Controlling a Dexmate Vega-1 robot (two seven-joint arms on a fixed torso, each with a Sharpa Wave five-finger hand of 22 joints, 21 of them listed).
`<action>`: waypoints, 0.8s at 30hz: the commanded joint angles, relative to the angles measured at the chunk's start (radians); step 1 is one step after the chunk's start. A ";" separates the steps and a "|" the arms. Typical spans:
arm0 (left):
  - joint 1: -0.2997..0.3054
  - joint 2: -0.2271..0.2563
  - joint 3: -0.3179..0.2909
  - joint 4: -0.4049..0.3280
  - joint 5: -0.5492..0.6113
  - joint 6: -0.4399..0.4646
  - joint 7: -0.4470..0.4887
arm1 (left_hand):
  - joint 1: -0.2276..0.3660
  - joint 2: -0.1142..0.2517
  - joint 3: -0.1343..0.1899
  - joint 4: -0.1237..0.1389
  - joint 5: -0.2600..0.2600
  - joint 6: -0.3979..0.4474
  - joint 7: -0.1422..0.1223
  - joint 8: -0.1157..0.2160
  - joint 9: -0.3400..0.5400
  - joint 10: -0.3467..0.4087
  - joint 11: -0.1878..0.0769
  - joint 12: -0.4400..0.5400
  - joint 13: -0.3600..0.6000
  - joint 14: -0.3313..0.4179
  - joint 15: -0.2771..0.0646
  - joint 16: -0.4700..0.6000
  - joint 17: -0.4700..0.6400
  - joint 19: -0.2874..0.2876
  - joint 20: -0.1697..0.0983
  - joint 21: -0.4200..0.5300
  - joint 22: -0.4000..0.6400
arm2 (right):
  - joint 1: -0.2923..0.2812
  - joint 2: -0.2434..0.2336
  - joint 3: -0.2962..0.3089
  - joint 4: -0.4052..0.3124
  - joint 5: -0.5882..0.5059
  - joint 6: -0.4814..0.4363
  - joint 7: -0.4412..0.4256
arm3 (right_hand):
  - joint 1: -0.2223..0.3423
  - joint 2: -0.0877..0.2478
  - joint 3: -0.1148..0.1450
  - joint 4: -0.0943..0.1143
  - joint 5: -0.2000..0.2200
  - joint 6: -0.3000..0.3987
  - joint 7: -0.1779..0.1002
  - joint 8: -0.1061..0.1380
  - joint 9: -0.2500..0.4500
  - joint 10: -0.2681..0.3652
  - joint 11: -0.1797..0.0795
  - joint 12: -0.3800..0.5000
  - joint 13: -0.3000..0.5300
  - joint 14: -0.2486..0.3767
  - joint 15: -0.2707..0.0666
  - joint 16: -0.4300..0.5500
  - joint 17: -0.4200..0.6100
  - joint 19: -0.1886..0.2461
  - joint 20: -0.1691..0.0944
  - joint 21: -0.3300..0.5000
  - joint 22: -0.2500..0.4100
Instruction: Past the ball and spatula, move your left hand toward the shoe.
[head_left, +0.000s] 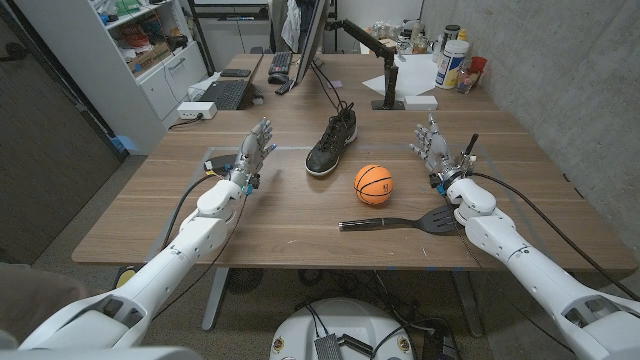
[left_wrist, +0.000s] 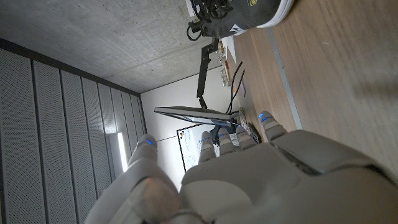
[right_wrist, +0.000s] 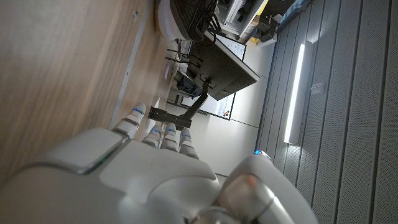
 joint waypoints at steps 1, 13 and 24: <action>-0.043 -0.012 0.020 0.023 0.045 -0.008 0.013 | 0.011 -0.001 0.009 -0.002 0.003 0.004 -0.008 0.004 0.005 -0.010 0.002 0.003 0.003 -0.012 0.003 0.005 0.002 0.003 0.007 0.005 0.002 | 0.015 -0.009 0.008 0.013 0.016 -0.018 0.019 | 0.009 0.002 -0.001 0.007 0.007 -0.006 -0.001 0.005 0.003 -0.009 0.003 0.008 0.005 -0.005 0.002 0.004 0.004 0.004 0.005 0.007 0.003; -0.032 -0.010 0.019 0.010 0.041 -0.002 0.013 | 0.017 0.001 0.012 -0.006 0.003 0.007 -0.010 0.004 0.005 -0.009 0.002 0.004 0.003 -0.013 0.001 0.005 0.002 0.002 0.008 0.004 0.002 | 0.014 -0.011 0.012 0.025 0.018 -0.012 0.023 | 0.008 0.003 -0.002 0.007 0.007 -0.009 -0.004 0.003 0.003 -0.010 0.003 0.008 0.005 -0.006 0.002 0.004 0.004 0.003 0.006 0.007 0.003; -0.030 0.001 0.020 -0.007 0.066 -0.014 0.024 | 0.021 0.002 0.014 -0.009 0.002 0.010 -0.009 0.003 0.005 -0.008 0.003 0.004 0.003 -0.016 -0.001 0.004 0.002 0.002 0.006 0.004 0.002 | 0.002 -0.025 0.015 -0.003 0.008 -0.009 0.016 | 0.008 0.004 -0.004 0.008 0.007 -0.015 -0.004 0.001 0.003 -0.014 0.003 0.007 0.005 -0.014 0.002 0.001 0.004 -0.005 0.006 0.004 0.003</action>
